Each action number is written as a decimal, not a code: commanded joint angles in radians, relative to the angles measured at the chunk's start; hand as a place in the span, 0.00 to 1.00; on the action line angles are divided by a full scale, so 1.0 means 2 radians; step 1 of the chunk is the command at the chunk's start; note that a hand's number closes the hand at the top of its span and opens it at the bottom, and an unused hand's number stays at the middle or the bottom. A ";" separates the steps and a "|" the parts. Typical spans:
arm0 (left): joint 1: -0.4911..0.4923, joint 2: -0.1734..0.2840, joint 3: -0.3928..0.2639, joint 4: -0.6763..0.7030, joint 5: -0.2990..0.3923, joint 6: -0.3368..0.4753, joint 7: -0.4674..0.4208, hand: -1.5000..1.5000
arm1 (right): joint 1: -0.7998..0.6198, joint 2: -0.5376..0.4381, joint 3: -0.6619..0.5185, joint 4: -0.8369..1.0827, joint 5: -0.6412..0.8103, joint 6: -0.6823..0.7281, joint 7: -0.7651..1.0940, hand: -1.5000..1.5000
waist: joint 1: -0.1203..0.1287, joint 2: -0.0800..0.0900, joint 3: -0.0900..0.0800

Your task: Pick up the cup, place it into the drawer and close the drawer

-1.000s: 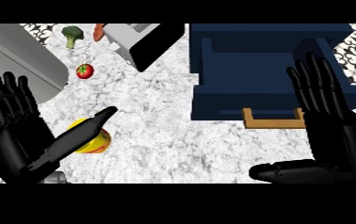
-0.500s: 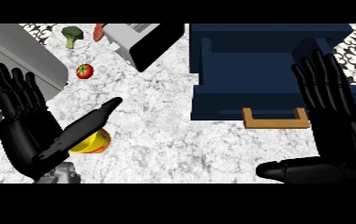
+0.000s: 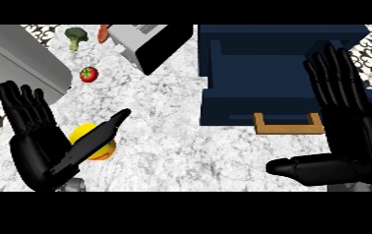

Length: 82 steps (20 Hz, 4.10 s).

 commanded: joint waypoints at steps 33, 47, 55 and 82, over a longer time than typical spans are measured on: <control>0.112 -0.001 0.084 0.238 0.300 -0.084 -0.331 0.00 | -0.014 -0.003 -0.008 -0.016 -0.005 0.012 0.027 0.00 | 0.001 0.000 0.000; 0.102 -0.001 0.101 0.308 0.342 -0.088 -0.412 0.00 | 0.019 -0.003 -0.009 -0.052 -0.013 0.021 0.039 0.00 | 0.000 0.000 0.000; 0.044 0.021 0.155 0.438 0.374 -0.177 -0.455 0.00 | 0.033 0.004 -0.002 -0.078 -0.018 0.020 0.048 0.00 | -0.001 0.000 0.000; -0.092 0.024 0.204 0.622 0.420 -0.361 -0.554 1.00 | 0.020 -0.003 -0.020 -0.051 -0.031 0.032 0.042 0.00 | -0.003 0.000 0.000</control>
